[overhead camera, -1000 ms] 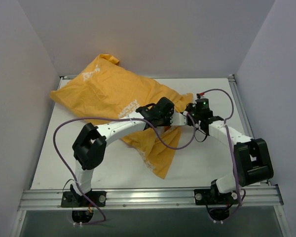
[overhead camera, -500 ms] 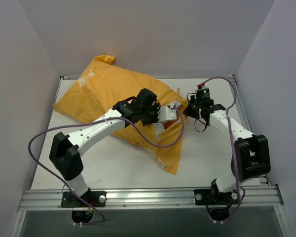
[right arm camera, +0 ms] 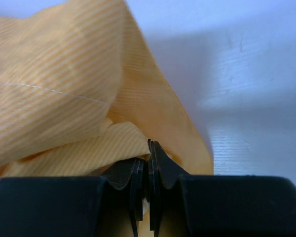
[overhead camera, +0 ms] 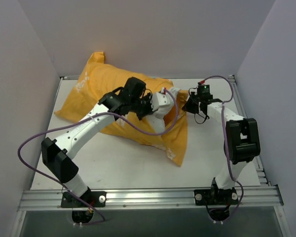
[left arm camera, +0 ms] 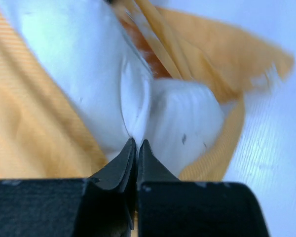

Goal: Remove the pillowcase from the pillow

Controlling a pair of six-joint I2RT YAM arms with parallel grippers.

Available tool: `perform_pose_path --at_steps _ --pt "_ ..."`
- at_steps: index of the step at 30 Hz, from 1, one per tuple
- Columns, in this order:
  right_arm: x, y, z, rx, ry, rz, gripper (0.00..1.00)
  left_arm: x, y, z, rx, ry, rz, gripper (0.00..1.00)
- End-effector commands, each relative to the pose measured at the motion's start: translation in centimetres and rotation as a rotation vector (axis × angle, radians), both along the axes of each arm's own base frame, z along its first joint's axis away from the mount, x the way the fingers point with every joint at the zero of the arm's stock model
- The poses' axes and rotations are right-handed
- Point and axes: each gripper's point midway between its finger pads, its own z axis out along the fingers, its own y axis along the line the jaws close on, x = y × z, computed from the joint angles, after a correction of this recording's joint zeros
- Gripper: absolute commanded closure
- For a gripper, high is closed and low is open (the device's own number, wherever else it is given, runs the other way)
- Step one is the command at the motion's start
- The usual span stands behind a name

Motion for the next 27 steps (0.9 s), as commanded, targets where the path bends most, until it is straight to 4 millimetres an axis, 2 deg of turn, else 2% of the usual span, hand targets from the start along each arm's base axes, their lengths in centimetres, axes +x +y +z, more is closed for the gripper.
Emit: perform_pose_path --at_steps 1,2,3,4,5,7,8,9,11,12,14,15,16,17,18,19,20,21,22,23,24,27 --pt "1.0 1.7 -0.4 -0.036 -0.072 0.020 1.00 2.3 0.1 6.9 -0.232 0.071 0.211 0.98" --pt "0.4 2.4 -1.1 -0.038 -0.064 0.042 1.00 3.4 -0.2 9.8 -0.289 0.024 0.252 0.98" --pt "0.2 3.6 -0.7 -0.018 -0.085 0.082 1.00 4.1 -0.5 10.9 -0.320 0.012 0.284 0.98" --pt "-0.3 4.7 -0.7 -0.005 -0.090 0.120 1.00 5.0 -1.1 11.1 -0.352 0.029 0.325 0.98" --pt "-0.7 5.2 -0.5 0.006 -0.092 0.144 0.88 5.7 -1.3 12.7 -0.386 0.003 0.345 0.98" --pt "-1.7 5.3 0.8 0.009 -0.102 0.168 0.67 7.4 -1.5 12.3 -0.382 -0.013 0.412 0.98" --pt "-2.0 4.7 1.4 -0.010 -0.107 0.156 0.48 8.0 -1.4 12.1 -0.379 -0.022 0.433 0.98" --pt "-2.9 3.6 3.1 -0.050 -0.131 0.132 0.41 8.4 -1.3 11.7 -0.373 -0.026 0.461 0.98" --pt "-4.0 3.1 5.1 -0.070 -0.165 0.128 0.31 9.1 -1.4 10.9 -0.367 -0.027 0.477 0.98" --pt "-5.2 3.1 7.1 -0.061 -0.207 0.131 0.29 9.1 -1.5 10.6 -0.367 -0.018 0.485 0.98" --pt "-7.1 4.4 8.7 -0.034 -0.246 0.158 0.27 9.4 -2.0 10.0 -0.367 -0.007 0.488 0.98" --pt "-8.3 5.0 11.0 -0.009 -0.308 0.171 0.27 9.6 -2.1 10.3 -0.375 -0.006 0.494 0.98" --pt "-9.6 5.6 10.2 0.012 -0.294 0.174 0.26 10.0 -2.2 9.9 -0.370 -0.005 0.503 0.98" --pt "-10.6 6.3 10.4 0.029 -0.310 0.185 0.26 10.2 -2.3 10.1 -0.375 -0.006 0.511 0.98" --pt "-12.3 8.0 11.7 0.063 -0.362 0.226 0.26 10.3 -2.3 10.3 -0.381 -0.007 0.517 0.98" --pt "-13.6 8.6 9.9 0.077 -0.334 0.233 0.26 10.7 -2.4 10.8 -0.391 -0.016 0.527 0.98" --pt "-14.7 9.5 10.4 0.101 -0.367 0.257 0.26 10.9 -2.4 11.1 -0.399 -0.022 0.533 0.98" --pt "-16.0 11.6 11.0 0.138 -0.410 0.315 0.26 11.0 -2.4 11.3 -0.401 -0.022 0.539 0.98" --pt "-17.0 12.3 9.9 0.148 -0.402 0.342 0.26 11.1 -2.5 11.9 -0.415 -0.030 0.540 0.98" --pt "-17.6 13.0 10.3 0.159 -0.429 0.357 0.26 11.2 -2.5 12.1 -0.418 -0.035 0.548 0.98" --pt "-18.6 14.5 10.7 0.174 -0.453 0.399 0.26 11.3 -2.6 12.1 -0.421 -0.034 0.554 0.98" --pt "-19.7 16.3 10.5 0.162 -0.479 0.432 0.26 11.3 -2.5 12.5 -0.428 -0.040 0.562 0.98"
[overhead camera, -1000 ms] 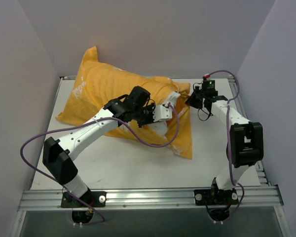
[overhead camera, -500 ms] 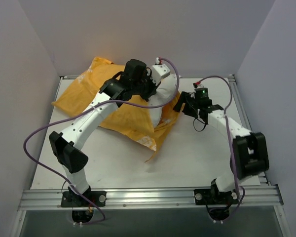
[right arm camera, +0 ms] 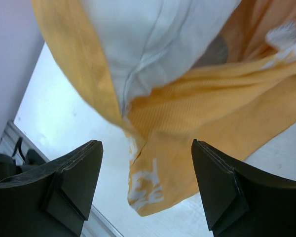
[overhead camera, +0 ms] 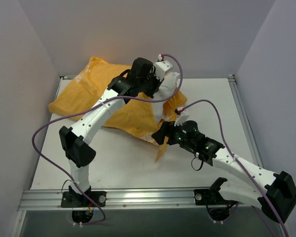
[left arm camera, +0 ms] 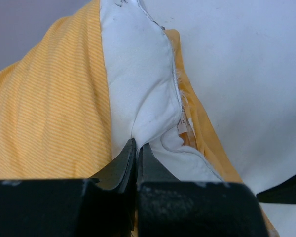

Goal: Remove the pillowcase from the pillow

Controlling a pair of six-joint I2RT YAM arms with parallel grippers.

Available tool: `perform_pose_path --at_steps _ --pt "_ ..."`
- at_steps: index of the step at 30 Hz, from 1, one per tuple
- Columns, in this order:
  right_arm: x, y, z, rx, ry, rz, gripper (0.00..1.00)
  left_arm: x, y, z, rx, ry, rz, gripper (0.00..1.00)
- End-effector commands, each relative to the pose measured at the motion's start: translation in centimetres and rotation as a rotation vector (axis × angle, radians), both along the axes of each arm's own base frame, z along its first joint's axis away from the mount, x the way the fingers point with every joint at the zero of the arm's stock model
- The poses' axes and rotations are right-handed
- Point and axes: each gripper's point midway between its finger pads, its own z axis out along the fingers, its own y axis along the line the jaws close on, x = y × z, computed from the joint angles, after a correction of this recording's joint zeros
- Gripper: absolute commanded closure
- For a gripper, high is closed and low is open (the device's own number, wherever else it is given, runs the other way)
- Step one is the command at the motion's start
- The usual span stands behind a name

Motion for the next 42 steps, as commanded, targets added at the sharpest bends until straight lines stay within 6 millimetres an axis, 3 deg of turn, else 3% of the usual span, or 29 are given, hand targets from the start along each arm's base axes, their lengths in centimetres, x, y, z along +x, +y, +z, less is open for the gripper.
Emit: perform_pose_path --at_steps 1,3,4,5,7,8,9,10,13,14,16,17,19,21,22,24,25,27,29,30,32,33,35,36,37,39,40,42 --pt "0.6 1.9 2.2 0.054 -0.101 -0.032 0.26 1.4 0.3 6.1 -0.118 -0.134 0.063 0.98" --pt "1.4 2.0 0.0 -0.017 -0.068 -0.074 0.29 1.5 0.4 6.5 -0.127 -0.137 0.081 0.98" --pt "1.6 2.1 -1.0 -0.041 -0.055 -0.085 0.52 1.6 0.6 6.5 -0.126 -0.138 0.097 0.98" --pt "2.1 2.5 -2.3 -0.071 -0.041 -0.089 0.67 1.7 0.7 7.0 -0.137 -0.144 0.106 0.98" --pt "1.9 3.8 -2.9 -0.095 -0.043 -0.047 1.00 1.9 1.1 7.8 -0.158 -0.149 0.146 0.98" --pt "1.5 4.6 -3.5 -0.118 -0.040 -0.023 1.00 2.1 1.4 8.1 -0.165 -0.154 0.160 0.98" --pt "1.2 5.9 -2.5 -0.130 -0.088 0.024 1.00 2.2 1.6 9.3 -0.192 -0.167 0.176 0.98" --pt "-0.8 7.8 -2.5 -0.154 -0.117 0.095 1.00 2.4 1.6 9.9 -0.209 -0.171 0.178 0.98" --pt "-2.9 10.5 -0.6 -0.200 -0.260 0.182 1.00 2.8 1.9 12.1 -0.284 -0.168 0.166 0.98" --pt "-4.6 11.8 -0.1 -0.193 -0.296 0.230 1.00 2.9 2.1 12.7 -0.293 -0.177 0.168 0.98" --pt "-4.9 12.3 0.9 -0.222 -0.353 0.219 1.00 3.0 2.0 13.2 -0.300 -0.191 0.164 0.98" --pt "-4.8 12.3 0.4 -0.253 -0.351 0.213 1.00 3.1 2.0 13.1 -0.297 -0.190 0.165 0.98" --pt "-3.9 12.5 -0.7 -0.308 -0.339 0.185 1.00 2.6 1.5 12.8 -0.300 -0.170 0.131 0.98" --pt "-1.6 10.8 -3.1 -0.441 -0.301 0.116 1.00 2.0 1.3 13.0 -0.314 -0.155 0.113 0.98" --pt "-0.6 10.6 -5.1 -0.543 -0.265 0.104 1.00 1.7 1.2 13.4 -0.342 -0.138 0.112 0.98" --pt "1.9 9.2 -6.9 -0.654 -0.235 0.045 1.00 0.6 1.0 14.4 -0.376 -0.123 0.086 0.98" --pt "2.5 9.0 -9.3 -0.730 -0.204 0.059 1.00 0.1 1.0 15.1 -0.391 -0.128 0.074 0.98" --pt "3.7 9.3 -10.0 -0.764 -0.205 0.066 1.00 -1.1 1.2 16.6 -0.420 -0.132 0.049 0.98" --pt "4.8 9.0 -10.9 -0.760 -0.184 0.052 1.00 -1.7 1.5 16.8 -0.419 -0.131 0.042 0.98" --pt "4.7 8.8 -11.2 -0.742 -0.171 0.057 0.99 -1.8 1.9 17.1 -0.415 -0.140 0.052 0.98" --pt "4.5 9.0 -9.6 -0.686 -0.195 0.054 0.88 -1.4 2.5 16.4 -0.389 -0.143 0.068 0.98" --pt "4.0 9.0 -9.0 -0.678 -0.206 0.072 0.65 -1.2 2.6 15.1 -0.367 -0.124 0.081 0.98" --pt "2.4 9.6 -5.9 -0.640 -0.257 0.110 0.49 -0.6 3.0 14.0 -0.347 -0.117 0.095 0.98" --pt "1.7 9.7 -4.5 -0.633 -0.284 0.116 0.14 -0.4 3.0 12.7 -0.326 -0.100 0.102 0.98" --pt "1.0 9.4 -1.7 -0.604 -0.318 0.115 0.01 -0.1 3.1 12.2 -0.314 -0.097 0.110 0.98" --pt "-0.4 9.8 1.2 -0.533 -0.328 0.152 0.00 0.2 2.9 11.4 -0.300 -0.094 0.112 0.98" --pt "-1.2 9.3 4.0 -0.463 -0.341 0.159 0.00 0.3 2.9 10.9 -0.292 -0.087 0.113 0.98" --pt "-1.9 8.6 6.5 -0.370 -0.342 0.187 0.00 0.5 2.7 10.5 -0.290 -0.085 0.109 0.98"
